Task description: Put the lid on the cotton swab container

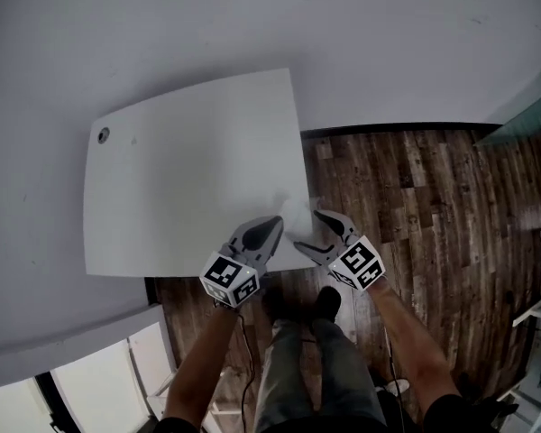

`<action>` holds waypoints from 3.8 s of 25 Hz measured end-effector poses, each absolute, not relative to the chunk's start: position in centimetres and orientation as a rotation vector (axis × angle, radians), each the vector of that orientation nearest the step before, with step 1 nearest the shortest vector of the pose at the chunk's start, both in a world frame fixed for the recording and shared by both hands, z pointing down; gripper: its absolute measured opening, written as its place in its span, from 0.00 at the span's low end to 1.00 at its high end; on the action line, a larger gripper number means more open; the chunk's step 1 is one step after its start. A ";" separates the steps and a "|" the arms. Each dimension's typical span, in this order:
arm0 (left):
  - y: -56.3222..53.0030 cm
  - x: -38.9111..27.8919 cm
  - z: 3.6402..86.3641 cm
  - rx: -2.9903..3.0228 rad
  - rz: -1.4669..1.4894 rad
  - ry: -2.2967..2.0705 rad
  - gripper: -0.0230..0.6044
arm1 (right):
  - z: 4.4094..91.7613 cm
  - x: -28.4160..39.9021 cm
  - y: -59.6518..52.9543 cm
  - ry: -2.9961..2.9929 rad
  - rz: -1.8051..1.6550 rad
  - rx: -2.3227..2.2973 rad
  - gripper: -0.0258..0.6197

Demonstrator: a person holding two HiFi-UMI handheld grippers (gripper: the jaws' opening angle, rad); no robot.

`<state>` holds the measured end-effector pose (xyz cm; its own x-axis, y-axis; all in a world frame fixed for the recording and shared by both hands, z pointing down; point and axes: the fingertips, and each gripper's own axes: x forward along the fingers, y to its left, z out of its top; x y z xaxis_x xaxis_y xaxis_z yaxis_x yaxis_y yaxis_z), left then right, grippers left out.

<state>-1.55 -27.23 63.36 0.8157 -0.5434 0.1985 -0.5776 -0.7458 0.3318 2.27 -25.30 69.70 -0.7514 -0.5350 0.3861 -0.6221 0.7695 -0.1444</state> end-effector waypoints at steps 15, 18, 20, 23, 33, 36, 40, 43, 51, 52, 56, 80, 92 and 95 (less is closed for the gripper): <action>-26.8 -4.5 57.7 2.525 0.115 -0.925 0.08 | 58.0 7.6 -26.3 -2.584 0.368 1.237 0.49; -27.1 -4.2 55.7 2.535 0.096 -0.941 0.08 | 55.5 8.8 -27.0 -2.571 0.337 1.316 0.45; -27.2 -4.2 54.4 2.548 0.088 -0.953 0.08 | 54.0 9.4 -27.3 -2.565 0.321 1.366 0.43; -27.9 -4.8 52.4 2.561 0.060 -0.987 0.08 | 51.9 10.2 -28.0 -2.559 0.299 1.440 0.38; -30.6 -6.9 47.7 2.558 0.023 -1.138 0.08 | 47.1 12.5 -30.5 -2.479 0.237 1.609 0.24; -31.1 -7.2 47.2 2.526 0.023 -1.185 0.08 | 46.4 13.6 -31.3 -2.441 0.238 1.662 0.13; -30.9 -7.7 47.4 2.483 0.024 -1.229 0.08 | 46.2 13.9 -32.0 -2.430 0.257 1.670 0.06; -30.8 -7.4 47.3 2.489 0.047 -1.250 0.08 | 46.0 14.0 -32.6 -2.427 0.258 1.651 0.06; -31.5 -7.1 46.5 2.511 0.082 -1.275 0.08 | 45.7 12.7 -33.4 -2.468 0.289 1.604 0.06; -31.8 -7.2 46.2 2.510 0.077 -1.282 0.08 | 45.4 12.3 -33.6 -2.484 0.289 1.591 0.06; -32.2 -7.1 45.4 2.517 0.080 -1.292 0.08 | 44.8 11.3 -33.9 -2.511 0.285 1.562 0.06; -31.8 -8.0 43.7 2.532 0.094 -1.330 0.08 | 44.3 9.6 -33.0 -2.519 0.300 1.545 0.06; -30.9 -7.6 43.4 2.521 0.119 -1.326 0.08 | 44.8 9.8 -31.2 -2.501 0.335 1.547 0.06; -30.8 -7.5 43.5 2.520 0.118 -1.323 0.08 | 44.9 9.7 -30.9 -2.502 0.339 1.548 0.06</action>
